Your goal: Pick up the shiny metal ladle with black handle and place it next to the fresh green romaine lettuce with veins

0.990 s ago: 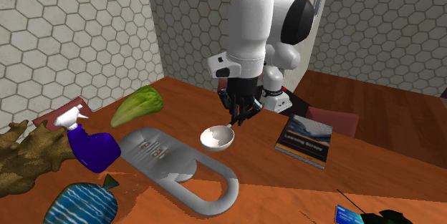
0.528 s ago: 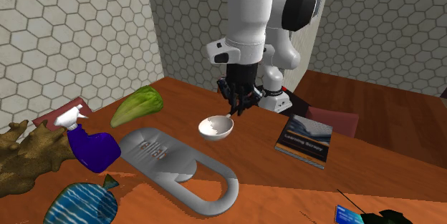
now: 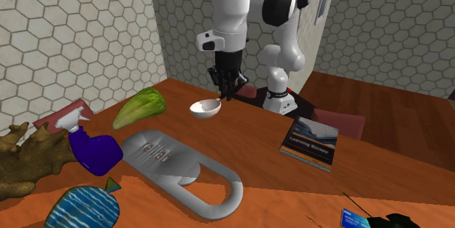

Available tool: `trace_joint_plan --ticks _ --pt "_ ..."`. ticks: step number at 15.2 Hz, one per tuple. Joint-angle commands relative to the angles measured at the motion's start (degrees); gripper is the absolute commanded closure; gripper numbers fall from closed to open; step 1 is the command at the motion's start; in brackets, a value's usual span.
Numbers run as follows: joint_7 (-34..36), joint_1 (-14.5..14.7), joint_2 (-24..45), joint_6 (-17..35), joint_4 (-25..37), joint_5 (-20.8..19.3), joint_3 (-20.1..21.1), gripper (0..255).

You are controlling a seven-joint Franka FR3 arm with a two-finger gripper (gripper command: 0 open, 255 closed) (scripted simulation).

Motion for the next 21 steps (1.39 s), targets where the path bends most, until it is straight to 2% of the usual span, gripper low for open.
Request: trace_joint_plan --ticks 1,11,21 --pt "-3.0 -1.59 -2.76 0.76 -3.07 0.86 -1.27 255" --pt "-17.3 -7.79 -13.24 3.81 -15.01 2.45 -9.02 255" --pt "-31.56 -13.65 -17.78 5.77 -20.23 0.75 -18.01 255"
